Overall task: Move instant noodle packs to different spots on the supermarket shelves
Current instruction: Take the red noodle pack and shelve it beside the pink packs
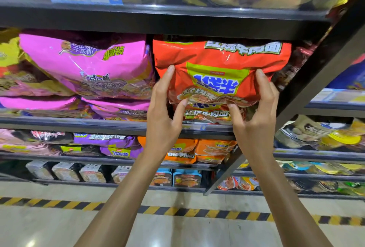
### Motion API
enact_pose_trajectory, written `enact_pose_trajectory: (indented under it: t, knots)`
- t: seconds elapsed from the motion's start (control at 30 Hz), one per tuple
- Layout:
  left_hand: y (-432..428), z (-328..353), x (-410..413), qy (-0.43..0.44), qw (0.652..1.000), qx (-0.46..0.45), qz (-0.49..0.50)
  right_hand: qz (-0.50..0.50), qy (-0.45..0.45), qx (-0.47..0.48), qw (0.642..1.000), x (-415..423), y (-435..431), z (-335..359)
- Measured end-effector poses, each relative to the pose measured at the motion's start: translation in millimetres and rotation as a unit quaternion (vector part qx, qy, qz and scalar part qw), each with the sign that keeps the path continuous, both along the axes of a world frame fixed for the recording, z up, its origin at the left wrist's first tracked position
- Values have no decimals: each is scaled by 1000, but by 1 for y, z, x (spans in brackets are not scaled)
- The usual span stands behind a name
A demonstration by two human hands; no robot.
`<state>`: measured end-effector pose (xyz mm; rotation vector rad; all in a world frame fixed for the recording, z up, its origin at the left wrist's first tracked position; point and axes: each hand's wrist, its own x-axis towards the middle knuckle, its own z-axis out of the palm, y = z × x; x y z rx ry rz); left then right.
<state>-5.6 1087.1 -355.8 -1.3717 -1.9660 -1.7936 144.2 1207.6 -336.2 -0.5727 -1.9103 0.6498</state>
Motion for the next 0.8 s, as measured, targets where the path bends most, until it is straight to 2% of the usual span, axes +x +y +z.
enact_pose_trajectory:
  t: [0.47,0.8]
  knots:
    - [-23,-2,8,26,999,-37,2,-21,-14,41,999,11,-8,-9]
    - [-6,10,14,-17,1000,16,-6,-16,39,2,999,-1,2,1]
